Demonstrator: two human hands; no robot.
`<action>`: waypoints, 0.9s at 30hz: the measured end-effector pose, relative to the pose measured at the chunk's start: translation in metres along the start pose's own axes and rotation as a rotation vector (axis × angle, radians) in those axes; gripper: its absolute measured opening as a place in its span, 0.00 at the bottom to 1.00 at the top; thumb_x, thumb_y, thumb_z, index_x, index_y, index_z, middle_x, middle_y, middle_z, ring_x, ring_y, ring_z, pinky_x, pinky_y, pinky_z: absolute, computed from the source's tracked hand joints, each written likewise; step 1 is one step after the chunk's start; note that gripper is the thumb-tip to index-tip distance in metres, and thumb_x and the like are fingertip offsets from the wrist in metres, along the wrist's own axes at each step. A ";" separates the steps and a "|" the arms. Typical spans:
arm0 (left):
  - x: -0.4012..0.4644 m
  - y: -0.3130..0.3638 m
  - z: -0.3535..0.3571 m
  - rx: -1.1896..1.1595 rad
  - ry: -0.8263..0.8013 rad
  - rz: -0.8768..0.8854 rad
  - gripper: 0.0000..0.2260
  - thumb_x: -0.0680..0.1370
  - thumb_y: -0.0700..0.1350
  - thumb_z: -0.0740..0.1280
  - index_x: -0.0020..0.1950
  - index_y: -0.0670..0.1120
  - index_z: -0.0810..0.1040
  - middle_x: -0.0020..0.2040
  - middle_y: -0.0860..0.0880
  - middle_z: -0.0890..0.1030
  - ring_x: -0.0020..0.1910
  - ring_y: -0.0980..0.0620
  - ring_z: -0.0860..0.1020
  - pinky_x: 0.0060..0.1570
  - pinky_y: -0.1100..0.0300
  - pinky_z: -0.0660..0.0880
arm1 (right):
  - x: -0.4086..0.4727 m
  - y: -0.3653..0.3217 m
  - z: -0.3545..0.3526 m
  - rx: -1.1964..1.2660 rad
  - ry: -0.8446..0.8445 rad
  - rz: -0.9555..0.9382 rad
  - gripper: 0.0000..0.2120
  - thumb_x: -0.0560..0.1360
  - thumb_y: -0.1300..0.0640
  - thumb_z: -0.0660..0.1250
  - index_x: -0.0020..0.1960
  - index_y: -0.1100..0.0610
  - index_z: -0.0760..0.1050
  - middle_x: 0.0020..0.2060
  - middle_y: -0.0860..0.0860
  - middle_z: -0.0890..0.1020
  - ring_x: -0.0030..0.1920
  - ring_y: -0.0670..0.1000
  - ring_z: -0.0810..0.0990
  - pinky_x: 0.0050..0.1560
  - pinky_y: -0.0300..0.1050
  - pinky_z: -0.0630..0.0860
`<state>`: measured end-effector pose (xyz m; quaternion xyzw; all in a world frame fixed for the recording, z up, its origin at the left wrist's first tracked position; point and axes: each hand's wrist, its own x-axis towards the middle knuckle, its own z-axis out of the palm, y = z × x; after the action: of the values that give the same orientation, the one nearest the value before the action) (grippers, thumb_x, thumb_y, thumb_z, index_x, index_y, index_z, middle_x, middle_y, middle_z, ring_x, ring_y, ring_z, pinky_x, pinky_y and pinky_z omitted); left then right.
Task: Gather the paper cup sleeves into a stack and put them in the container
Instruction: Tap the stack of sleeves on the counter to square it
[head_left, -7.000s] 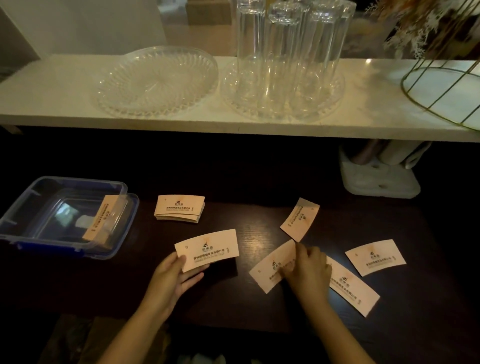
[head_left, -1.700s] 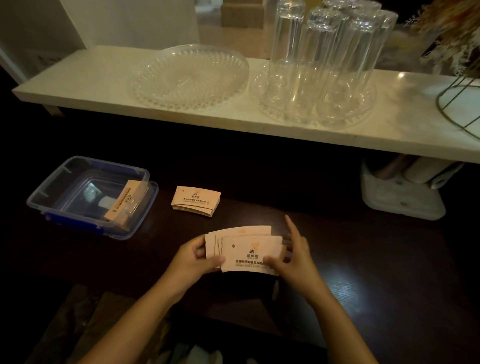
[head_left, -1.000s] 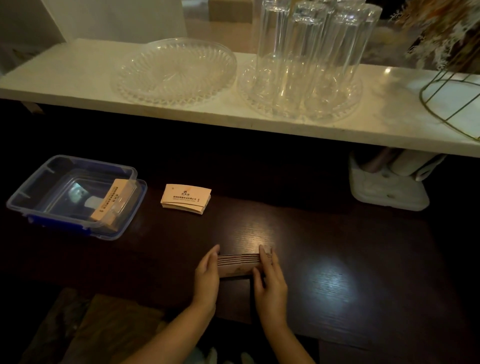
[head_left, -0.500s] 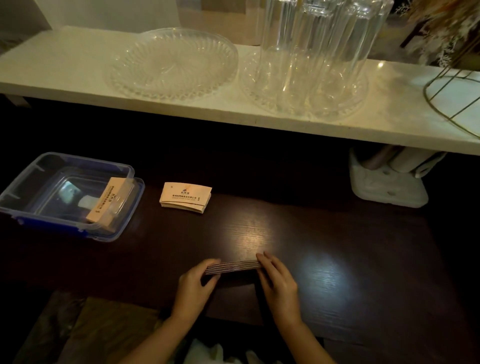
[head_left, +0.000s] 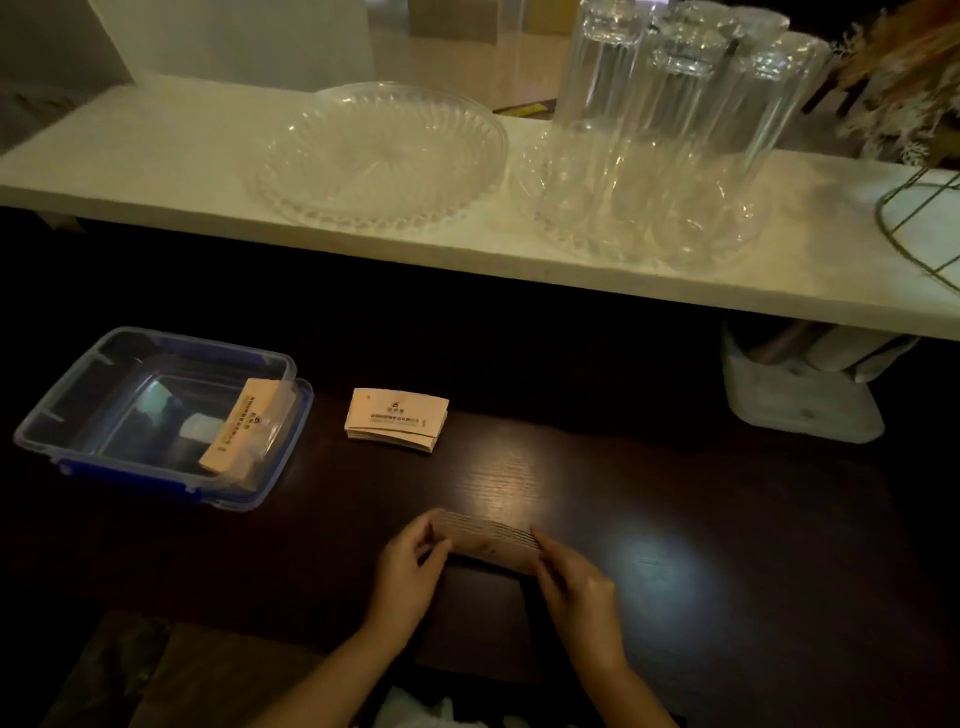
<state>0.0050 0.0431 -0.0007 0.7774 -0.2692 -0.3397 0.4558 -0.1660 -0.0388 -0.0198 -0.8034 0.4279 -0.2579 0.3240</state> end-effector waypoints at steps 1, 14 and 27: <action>0.007 0.003 -0.013 0.014 -0.015 -0.001 0.16 0.73 0.33 0.66 0.60 0.42 0.76 0.51 0.47 0.81 0.52 0.50 0.79 0.47 0.70 0.74 | 0.007 -0.006 0.003 0.074 -0.020 0.096 0.22 0.68 0.66 0.73 0.60 0.56 0.76 0.48 0.49 0.83 0.46 0.42 0.80 0.49 0.25 0.73; 0.135 0.037 -0.114 0.056 0.118 -0.140 0.17 0.74 0.40 0.66 0.62 0.38 0.73 0.57 0.38 0.79 0.54 0.42 0.78 0.51 0.54 0.73 | 0.158 -0.101 0.085 0.369 -0.042 0.546 0.13 0.72 0.61 0.68 0.57 0.59 0.74 0.47 0.54 0.82 0.40 0.54 0.83 0.30 0.50 0.82; 0.171 0.017 -0.113 0.288 -0.092 -0.183 0.16 0.76 0.43 0.64 0.61 0.38 0.74 0.59 0.38 0.79 0.57 0.42 0.77 0.53 0.56 0.73 | 0.173 -0.087 0.111 0.230 -0.183 0.662 0.32 0.69 0.63 0.72 0.68 0.59 0.63 0.61 0.61 0.74 0.57 0.58 0.76 0.57 0.52 0.77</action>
<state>0.1975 -0.0289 0.0058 0.8396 -0.2639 -0.3728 0.2940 0.0429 -0.1169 -0.0041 -0.5993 0.6025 -0.1125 0.5150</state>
